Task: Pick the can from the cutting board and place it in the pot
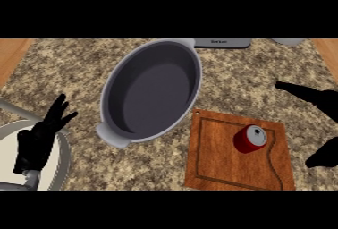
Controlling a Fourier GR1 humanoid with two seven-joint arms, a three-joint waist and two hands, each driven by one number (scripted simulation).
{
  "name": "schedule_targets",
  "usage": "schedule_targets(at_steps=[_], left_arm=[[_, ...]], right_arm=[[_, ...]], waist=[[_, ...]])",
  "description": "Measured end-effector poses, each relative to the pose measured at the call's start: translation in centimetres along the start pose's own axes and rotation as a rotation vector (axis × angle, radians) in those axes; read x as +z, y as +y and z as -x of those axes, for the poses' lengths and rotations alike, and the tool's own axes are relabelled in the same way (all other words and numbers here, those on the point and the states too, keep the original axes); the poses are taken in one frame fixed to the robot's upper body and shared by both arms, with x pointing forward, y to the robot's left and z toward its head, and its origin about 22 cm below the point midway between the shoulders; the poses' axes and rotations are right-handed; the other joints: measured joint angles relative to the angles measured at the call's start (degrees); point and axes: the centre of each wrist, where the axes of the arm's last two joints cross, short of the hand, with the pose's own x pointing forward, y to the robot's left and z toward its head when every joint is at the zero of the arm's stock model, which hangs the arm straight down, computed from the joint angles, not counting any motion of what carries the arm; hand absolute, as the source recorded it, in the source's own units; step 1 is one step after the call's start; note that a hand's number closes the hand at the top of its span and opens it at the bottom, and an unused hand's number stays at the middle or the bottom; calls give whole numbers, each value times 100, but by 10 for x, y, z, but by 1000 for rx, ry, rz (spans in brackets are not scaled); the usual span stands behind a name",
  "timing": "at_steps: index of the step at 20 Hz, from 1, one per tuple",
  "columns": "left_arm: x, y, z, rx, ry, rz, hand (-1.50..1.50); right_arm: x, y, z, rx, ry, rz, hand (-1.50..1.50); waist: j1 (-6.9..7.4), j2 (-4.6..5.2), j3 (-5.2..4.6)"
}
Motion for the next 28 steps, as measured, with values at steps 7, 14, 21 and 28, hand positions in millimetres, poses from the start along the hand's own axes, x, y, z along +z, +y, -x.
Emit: schedule_targets(at_steps=[7, 14, 21, 28], left_arm=[[0, 1, -1, 3, 16, 0, 0], [6, 3, 2, 0, 20, -18, 0], [9, 5, 2, -1, 31, -23, 0], [12, 7, 1, -1, 30, -21, 0]], right_arm=[[-31, -1, -41, 90, 101, -226, -150], [-61, 15, -64, 133, 142, -323, -150], [-73, 38, -79, 199, 187, -351, -150], [-89, 57, -76, 215, 221, -382, -150]], waist=[[-16, -3, 2], [-79, -16, 15], [-117, -23, 20], [-119, -20, 20]])
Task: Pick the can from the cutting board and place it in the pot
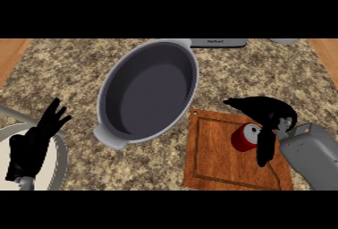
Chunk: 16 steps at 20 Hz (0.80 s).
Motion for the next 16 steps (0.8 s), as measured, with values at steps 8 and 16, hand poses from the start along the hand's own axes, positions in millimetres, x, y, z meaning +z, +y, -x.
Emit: schedule_targets(at_steps=[8, 16], left_arm=[[-1, 1, 3, 4, -3, 9, 0], [1, -1, 5, -8, -21, -6, 0]], right_arm=[[-19, 14, -1, 25, 37, -13, -150], [-36, 33, 5, 24, 48, -24, -150]], waist=[[2, -25, 32], [-1, -25, 30]])
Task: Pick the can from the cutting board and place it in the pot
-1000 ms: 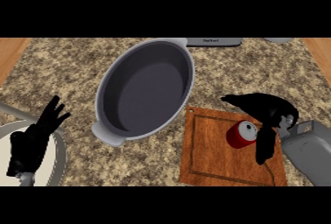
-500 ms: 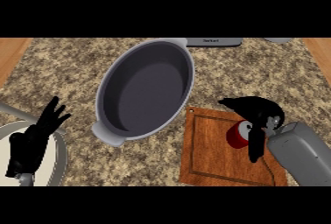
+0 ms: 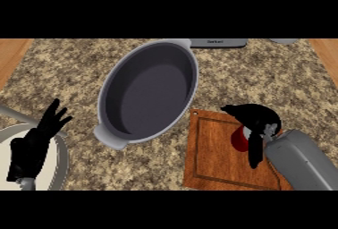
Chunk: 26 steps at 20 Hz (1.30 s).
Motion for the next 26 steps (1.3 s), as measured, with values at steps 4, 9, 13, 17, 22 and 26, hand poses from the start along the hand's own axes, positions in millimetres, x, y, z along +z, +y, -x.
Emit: schedule_targets(at_steps=[4, 9, 13, 17, 22, 26], left_arm=[[0, -2, -2, 1, 9, -12, 0], [2, 2, 0, 4, -7, 1, 0], [1, 3, 3, 10, -15, 7, 0], [3, 5, 1, 5, -8, 16, 0], [-6, -5, -9, -2, -37, 52, 0], [-12, -14, -15, -8, -58, 86, 0]], right_arm=[[-4, -2, -1, 38, -37, -14, 150], [-5, -2, 3, 64, -84, 6, 150], [-6, 1, 0, 67, -95, 19, 150], [-9, 1, -33, 50, -96, 53, 150], [-10, 9, -121, -11, -92, 184, 150], [-1, 5, -164, -29, -20, 323, 150]], waist=[[3, -8, -16], [-2, -18, -18], [-8, -26, -4], [-6, -27, -17], [295, 34, -31], [551, 57, -38]])
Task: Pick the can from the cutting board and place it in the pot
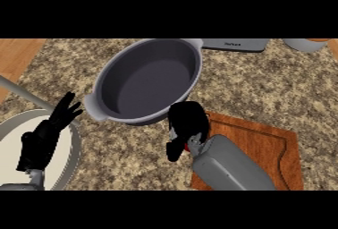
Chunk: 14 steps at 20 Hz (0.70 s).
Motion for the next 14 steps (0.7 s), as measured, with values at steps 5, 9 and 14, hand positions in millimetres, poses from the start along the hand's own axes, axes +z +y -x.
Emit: schedule_targets(at_steps=[5, 9, 14], left_arm=[[-6, -7, -4, -7, 3, 18, 0], [-8, -9, -4, -12, 14, 18, 0], [-10, -12, -5, -16, 19, 14, 0]], right_arm=[[16, -21, -45, 30, 48, 255, 150], [28, -40, -72, 68, 61, 486, 150], [41, -68, -95, 54, 58, 691, 150]], waist=[[159, -29, -11], [174, -69, -16], [201, -66, -15]])
